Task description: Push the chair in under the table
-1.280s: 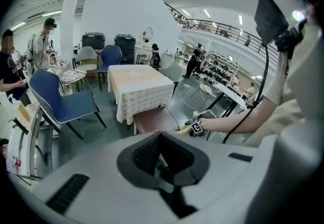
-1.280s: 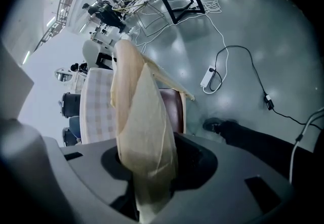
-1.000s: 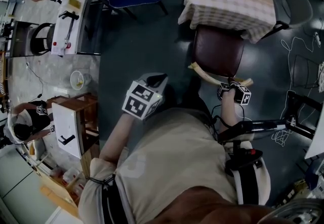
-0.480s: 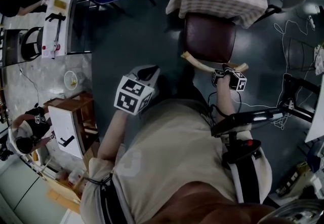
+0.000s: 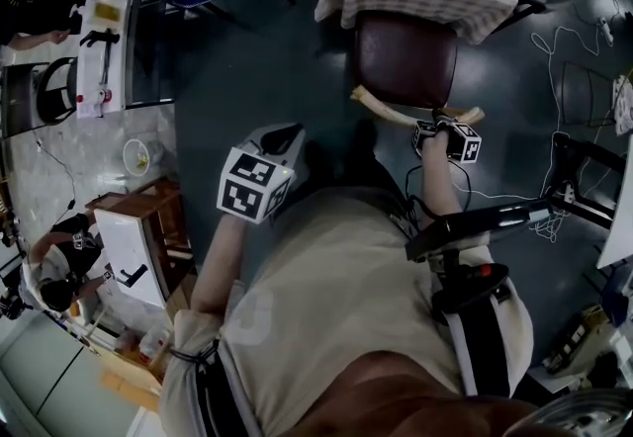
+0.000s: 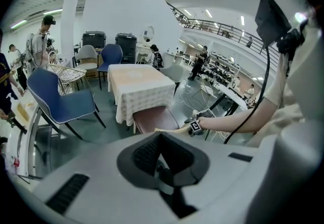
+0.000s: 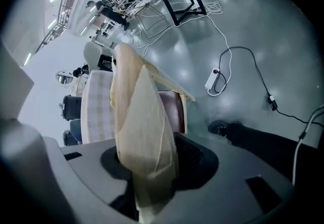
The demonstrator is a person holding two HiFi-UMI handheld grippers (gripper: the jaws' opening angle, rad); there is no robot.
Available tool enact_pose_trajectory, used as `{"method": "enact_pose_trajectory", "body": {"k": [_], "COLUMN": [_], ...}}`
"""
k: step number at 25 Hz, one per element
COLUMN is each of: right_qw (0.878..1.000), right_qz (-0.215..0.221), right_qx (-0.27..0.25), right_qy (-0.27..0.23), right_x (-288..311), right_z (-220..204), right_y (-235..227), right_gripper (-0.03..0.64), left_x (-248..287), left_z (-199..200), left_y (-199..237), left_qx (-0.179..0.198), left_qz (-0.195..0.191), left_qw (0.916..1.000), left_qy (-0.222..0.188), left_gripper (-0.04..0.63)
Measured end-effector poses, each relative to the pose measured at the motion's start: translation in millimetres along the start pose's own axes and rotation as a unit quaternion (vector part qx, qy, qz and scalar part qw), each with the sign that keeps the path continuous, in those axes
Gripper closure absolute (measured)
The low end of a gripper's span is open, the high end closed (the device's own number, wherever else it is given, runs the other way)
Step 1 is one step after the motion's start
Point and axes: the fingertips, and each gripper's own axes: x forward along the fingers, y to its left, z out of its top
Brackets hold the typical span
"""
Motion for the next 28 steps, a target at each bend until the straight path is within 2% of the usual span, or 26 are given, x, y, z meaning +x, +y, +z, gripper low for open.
{"method": "enact_pose_trajectory", "body": {"k": [28], "right_qw": [1.0], "right_qz": [-0.008], "right_qx": [-0.003], "right_qy": [-0.019], "right_x": [6], "right_z": [10], "right_y": [7], "right_gripper": [0.44], "left_x": [-4], "left_z": [-6], "left_y": [15], "left_qx": [-0.006], "left_qz": [0.008], "left_qw": [0.9999], "left_qy": [0.009], "left_gripper": [0.589]}}
